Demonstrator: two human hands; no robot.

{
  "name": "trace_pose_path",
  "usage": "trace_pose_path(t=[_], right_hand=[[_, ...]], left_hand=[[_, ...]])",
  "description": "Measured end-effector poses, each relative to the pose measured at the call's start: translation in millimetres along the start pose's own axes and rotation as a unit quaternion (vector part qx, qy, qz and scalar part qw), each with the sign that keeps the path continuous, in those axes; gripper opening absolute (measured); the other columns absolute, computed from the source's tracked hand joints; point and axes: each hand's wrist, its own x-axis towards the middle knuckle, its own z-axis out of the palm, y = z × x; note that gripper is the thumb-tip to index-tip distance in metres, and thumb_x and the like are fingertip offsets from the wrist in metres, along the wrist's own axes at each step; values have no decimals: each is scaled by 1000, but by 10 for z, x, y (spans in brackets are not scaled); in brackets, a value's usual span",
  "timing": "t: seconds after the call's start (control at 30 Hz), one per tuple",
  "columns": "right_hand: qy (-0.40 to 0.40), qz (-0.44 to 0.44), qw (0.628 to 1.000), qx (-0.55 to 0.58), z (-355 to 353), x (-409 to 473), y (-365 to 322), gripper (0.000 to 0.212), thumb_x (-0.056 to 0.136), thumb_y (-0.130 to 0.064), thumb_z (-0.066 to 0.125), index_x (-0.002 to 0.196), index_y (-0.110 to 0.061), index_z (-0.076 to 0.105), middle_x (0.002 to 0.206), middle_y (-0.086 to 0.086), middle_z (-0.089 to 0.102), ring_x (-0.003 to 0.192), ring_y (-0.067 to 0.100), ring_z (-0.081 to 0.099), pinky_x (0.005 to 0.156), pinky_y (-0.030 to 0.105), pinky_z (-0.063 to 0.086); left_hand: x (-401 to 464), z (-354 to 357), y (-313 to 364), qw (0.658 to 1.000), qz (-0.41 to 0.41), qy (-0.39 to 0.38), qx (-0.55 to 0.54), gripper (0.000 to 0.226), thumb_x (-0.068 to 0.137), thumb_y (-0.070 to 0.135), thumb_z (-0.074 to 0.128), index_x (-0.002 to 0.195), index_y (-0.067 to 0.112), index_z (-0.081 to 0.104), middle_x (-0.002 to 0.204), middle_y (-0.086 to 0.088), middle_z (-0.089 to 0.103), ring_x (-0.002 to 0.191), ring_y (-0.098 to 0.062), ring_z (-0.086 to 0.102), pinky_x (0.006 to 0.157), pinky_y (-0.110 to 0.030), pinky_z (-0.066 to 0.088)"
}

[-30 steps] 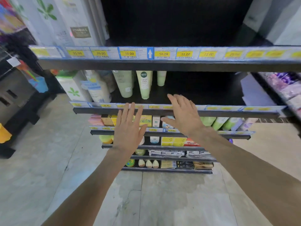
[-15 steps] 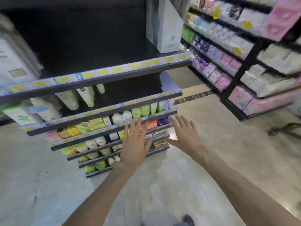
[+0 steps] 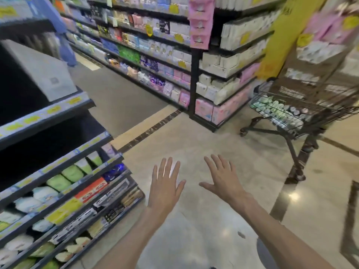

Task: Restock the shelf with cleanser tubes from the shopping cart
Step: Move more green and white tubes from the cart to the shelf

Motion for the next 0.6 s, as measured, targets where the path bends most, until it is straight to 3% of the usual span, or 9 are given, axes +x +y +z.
trace_pose_path(t=[0.13, 0.23, 0.33, 0.43, 0.6], right_hand=[[0, 42, 999, -2, -100, 84, 926, 97, 82, -75, 61, 156, -19, 35, 158, 10, 41, 145, 37, 38, 112, 56, 34], [-2, 76, 997, -2, -183, 201, 1503, 97, 85, -75, 57, 160, -22, 26, 164, 9, 31, 151, 36, 27, 119, 56, 26], [7, 104, 995, 7, -206, 385, 2043, 97, 88, -76, 52, 162, -23, 19, 167, 8, 23, 155, 35, 17, 122, 57, 18], [6, 145, 989, 9, -207, 640, 2534, 97, 87, -77, 52, 162, -24, 19, 167, 10, 24, 156, 36, 17, 122, 58, 19], [9, 206, 978, 4, -176, 1265, 3286, 95, 88, -77, 50, 161, -23, 21, 165, 11, 29, 155, 36, 21, 122, 59, 21]], left_hand=[[652, 166, 777, 999, 50, 10, -14, 68, 105, 58, 21, 160, 22, 37, 168, -9, 31, 157, -30, 24, 127, -53, 20], [1155, 266, 1272, 996, 88, 7, -20, 67, 105, 57, 22, 160, 22, 38, 168, -8, 30, 158, -29, 23, 126, -50, 16], [1691, 368, 1667, 992, 127, 9, -20, 66, 106, 56, 24, 159, 20, 41, 167, -10, 33, 156, -30, 27, 125, -52, 20], [2297, 506, 1962, 987, 163, 3, -14, 66, 106, 56, 24, 158, 20, 42, 165, -11, 36, 154, -31, 31, 124, -54, 29], [3496, 727, 2382, 975, 219, 8, -30, 66, 104, 56, 27, 154, 18, 47, 160, -12, 44, 150, -31, 40, 122, -54, 30]])
